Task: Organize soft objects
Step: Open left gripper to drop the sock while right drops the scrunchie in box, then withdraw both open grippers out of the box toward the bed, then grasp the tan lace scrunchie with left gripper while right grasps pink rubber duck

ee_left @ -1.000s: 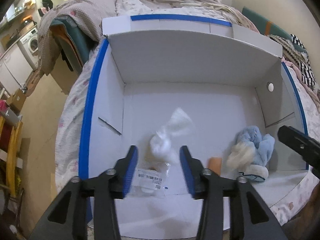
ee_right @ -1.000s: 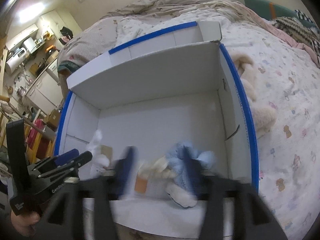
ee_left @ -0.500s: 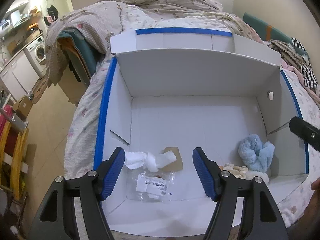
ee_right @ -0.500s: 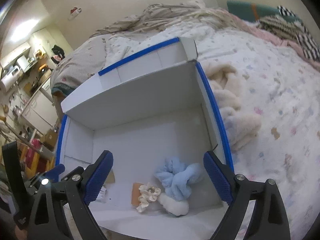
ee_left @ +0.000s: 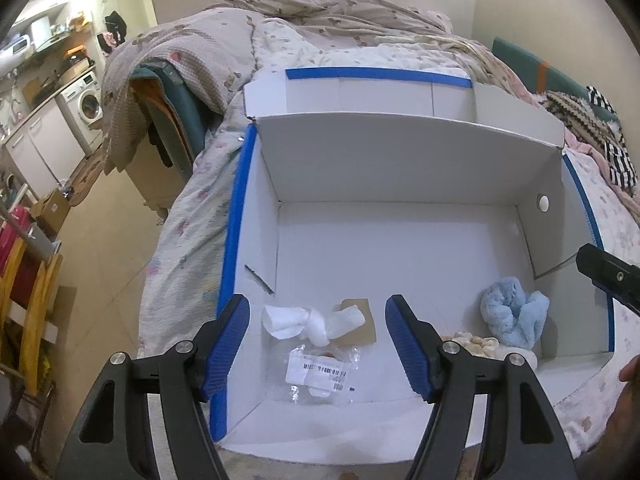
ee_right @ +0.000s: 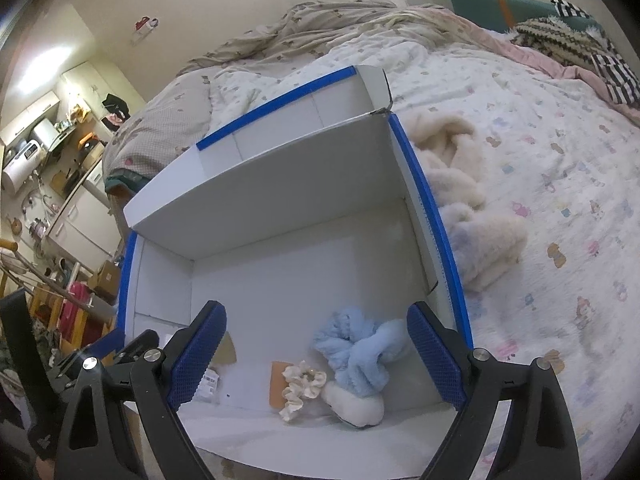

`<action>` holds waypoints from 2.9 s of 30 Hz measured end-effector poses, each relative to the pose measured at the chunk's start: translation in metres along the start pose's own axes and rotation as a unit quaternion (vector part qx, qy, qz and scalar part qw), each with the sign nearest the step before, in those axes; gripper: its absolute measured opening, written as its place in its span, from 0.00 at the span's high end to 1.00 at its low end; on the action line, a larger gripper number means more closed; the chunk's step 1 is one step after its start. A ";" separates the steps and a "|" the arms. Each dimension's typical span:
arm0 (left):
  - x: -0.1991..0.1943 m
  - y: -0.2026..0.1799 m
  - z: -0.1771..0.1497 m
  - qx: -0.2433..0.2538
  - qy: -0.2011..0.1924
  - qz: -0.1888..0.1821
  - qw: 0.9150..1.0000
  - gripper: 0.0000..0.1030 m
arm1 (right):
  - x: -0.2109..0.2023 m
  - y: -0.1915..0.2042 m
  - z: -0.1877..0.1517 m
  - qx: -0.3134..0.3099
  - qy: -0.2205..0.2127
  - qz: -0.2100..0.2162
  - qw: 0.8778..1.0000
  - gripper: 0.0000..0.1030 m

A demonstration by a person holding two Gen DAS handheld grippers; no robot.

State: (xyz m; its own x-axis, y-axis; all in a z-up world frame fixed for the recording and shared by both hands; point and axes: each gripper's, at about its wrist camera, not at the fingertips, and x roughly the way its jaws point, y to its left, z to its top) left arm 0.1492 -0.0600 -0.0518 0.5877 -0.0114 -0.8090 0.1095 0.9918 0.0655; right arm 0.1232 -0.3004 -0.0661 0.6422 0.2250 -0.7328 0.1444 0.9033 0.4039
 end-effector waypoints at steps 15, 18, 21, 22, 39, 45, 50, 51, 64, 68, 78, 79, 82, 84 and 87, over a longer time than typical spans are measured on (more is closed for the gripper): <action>-0.040 0.013 -0.025 0.013 -0.013 0.013 1.000 0.34 | -0.018 0.003 -0.016 -0.012 -0.007 -0.017 1.000 0.05; -0.046 0.021 -0.027 0.007 -0.020 0.020 1.000 0.34 | -0.026 0.001 -0.021 -0.011 -0.006 -0.019 1.000 0.05; -0.049 0.031 -0.031 -0.012 -0.014 0.021 1.000 0.34 | -0.035 -0.002 -0.027 -0.006 -0.007 -0.016 1.000 0.05; -0.050 0.035 -0.033 -0.019 -0.011 0.023 0.999 0.34 | -0.038 -0.003 -0.028 -0.004 -0.008 -0.016 1.000 0.05; -0.043 0.060 -0.071 -0.042 0.034 0.045 0.998 0.34 | -0.065 -0.019 -0.061 -0.013 -0.006 -0.078 0.997 0.05; -0.020 0.059 -0.087 -0.048 0.096 0.035 0.994 0.34 | -0.038 -0.024 -0.077 -0.008 0.064 -0.093 0.994 0.05; -0.006 0.053 -0.097 -0.043 0.130 0.029 0.990 0.34 | -0.023 -0.017 -0.086 -0.023 0.094 -0.091 0.991 0.05; -0.003 0.051 -0.098 -0.044 0.137 0.025 0.989 0.34 | -0.020 -0.016 -0.087 -0.022 0.100 -0.087 0.991 0.05; 0.022 -0.008 -0.110 -0.025 0.199 -0.067 0.977 0.34 | 0.019 -0.023 -0.090 0.029 0.156 -0.067 0.985 0.05; 0.034 -0.047 -0.113 0.018 0.214 -0.102 0.971 0.34 | 0.023 -0.024 -0.091 0.026 0.163 -0.069 0.984 0.05; 0.066 -0.087 -0.132 0.062 0.237 -0.089 0.965 0.49 | 0.030 -0.032 -0.092 0.034 0.175 -0.067 0.982 0.05; 0.066 -0.087 -0.132 0.065 0.235 -0.086 0.966 0.62 | 0.030 -0.032 -0.092 0.035 0.175 -0.067 0.982 0.05; 0.066 -0.089 -0.136 0.075 0.237 -0.076 0.966 0.85 | 0.029 -0.030 -0.091 0.032 0.173 -0.063 0.982 0.05; 0.066 -0.084 -0.136 0.070 0.242 -0.084 0.964 0.89 | 0.029 -0.028 -0.091 0.028 0.173 -0.063 0.982 0.05; 0.069 -0.072 -0.135 0.044 0.254 -0.101 0.961 0.92 | 0.032 -0.026 -0.091 0.023 0.176 -0.064 0.982 0.05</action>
State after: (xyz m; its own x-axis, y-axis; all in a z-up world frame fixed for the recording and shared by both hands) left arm 0.0730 -0.1147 -0.1911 0.0836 -0.1169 -0.9896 0.2599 0.9613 -0.0916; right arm 0.0714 -0.2828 -0.1501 0.3176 0.2308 -0.9197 0.2462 0.9166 0.3150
